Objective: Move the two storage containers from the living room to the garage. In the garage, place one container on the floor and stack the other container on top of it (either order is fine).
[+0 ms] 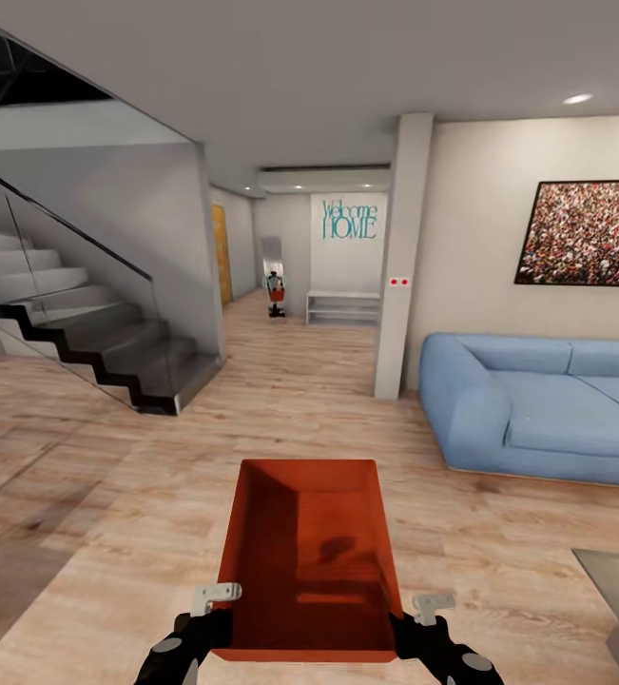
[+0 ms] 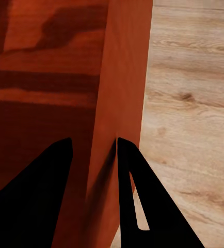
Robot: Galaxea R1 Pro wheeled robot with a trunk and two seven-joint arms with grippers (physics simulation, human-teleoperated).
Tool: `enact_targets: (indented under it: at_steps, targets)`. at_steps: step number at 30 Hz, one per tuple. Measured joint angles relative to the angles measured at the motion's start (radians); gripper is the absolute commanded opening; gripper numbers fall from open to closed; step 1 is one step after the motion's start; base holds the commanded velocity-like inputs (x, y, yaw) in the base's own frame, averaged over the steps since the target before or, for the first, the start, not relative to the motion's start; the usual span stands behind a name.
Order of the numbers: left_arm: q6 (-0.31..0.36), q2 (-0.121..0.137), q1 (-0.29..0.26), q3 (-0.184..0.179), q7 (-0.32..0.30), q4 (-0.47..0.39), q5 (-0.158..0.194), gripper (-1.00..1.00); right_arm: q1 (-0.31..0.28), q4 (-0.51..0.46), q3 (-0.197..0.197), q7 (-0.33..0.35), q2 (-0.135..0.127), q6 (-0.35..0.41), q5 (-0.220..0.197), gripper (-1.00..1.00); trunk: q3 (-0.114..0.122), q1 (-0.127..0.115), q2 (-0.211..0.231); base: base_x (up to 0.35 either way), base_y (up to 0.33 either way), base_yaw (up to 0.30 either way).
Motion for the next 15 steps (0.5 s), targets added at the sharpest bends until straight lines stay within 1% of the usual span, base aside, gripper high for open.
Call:
enact_targets:
  at_steps: [15]
  targets:
    - [0.0, 0.0, 0.0, 0.0, 0.0, 0.0, 0.0, -1.0, 0.0, 0.0, 0.0, 0.0, 0.0, 0.0, 0.0, -1.0, -0.003, 0.0, 0.0, 0.326, 0.0, 0.0]
